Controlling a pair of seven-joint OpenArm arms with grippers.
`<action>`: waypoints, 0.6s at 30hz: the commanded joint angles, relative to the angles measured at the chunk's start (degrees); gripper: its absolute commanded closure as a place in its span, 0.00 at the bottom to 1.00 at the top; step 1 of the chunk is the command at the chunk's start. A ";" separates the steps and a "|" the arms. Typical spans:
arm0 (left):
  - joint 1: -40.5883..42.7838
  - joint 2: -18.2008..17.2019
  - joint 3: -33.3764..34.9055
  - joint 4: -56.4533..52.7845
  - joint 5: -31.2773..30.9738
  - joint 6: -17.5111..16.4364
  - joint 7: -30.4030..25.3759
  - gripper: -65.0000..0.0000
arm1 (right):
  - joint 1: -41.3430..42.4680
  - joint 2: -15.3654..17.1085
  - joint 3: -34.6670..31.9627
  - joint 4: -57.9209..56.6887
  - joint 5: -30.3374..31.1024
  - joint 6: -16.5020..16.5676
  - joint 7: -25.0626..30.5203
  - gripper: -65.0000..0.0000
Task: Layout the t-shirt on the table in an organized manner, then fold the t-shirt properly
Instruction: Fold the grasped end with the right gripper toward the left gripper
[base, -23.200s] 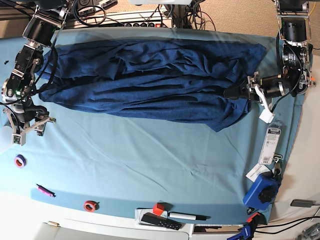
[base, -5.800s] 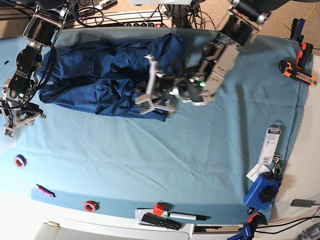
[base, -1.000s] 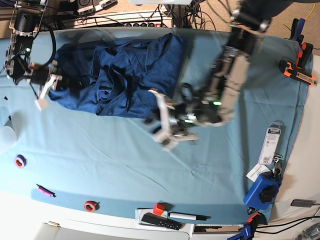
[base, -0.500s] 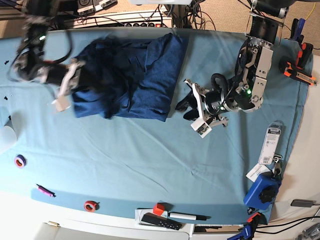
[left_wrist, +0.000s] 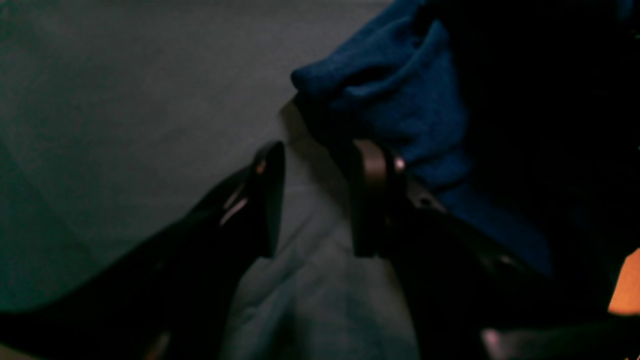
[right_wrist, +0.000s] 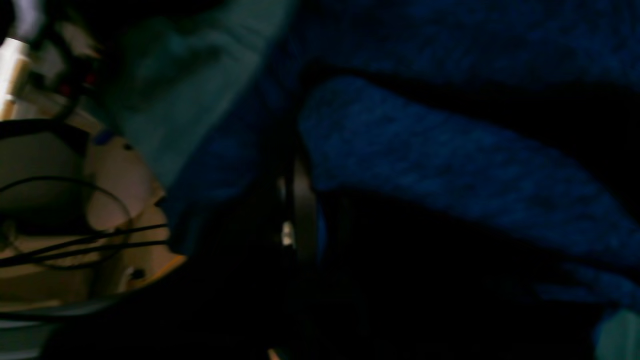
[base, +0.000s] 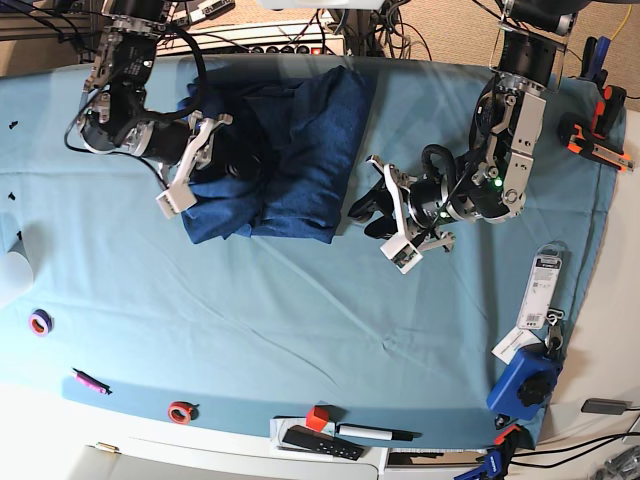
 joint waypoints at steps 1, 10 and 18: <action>-1.05 -0.13 -0.28 1.01 -1.07 -0.26 -1.25 0.65 | 0.66 0.13 0.33 1.01 0.26 0.10 1.10 1.00; -1.05 -0.13 -0.28 1.01 -1.09 -0.26 -1.27 0.65 | 0.66 0.15 0.26 1.01 -0.52 0.10 1.10 1.00; -1.07 -0.13 -0.28 1.01 -1.09 -0.26 -1.29 0.65 | 2.45 -0.79 -2.82 1.01 -5.09 0.10 2.14 1.00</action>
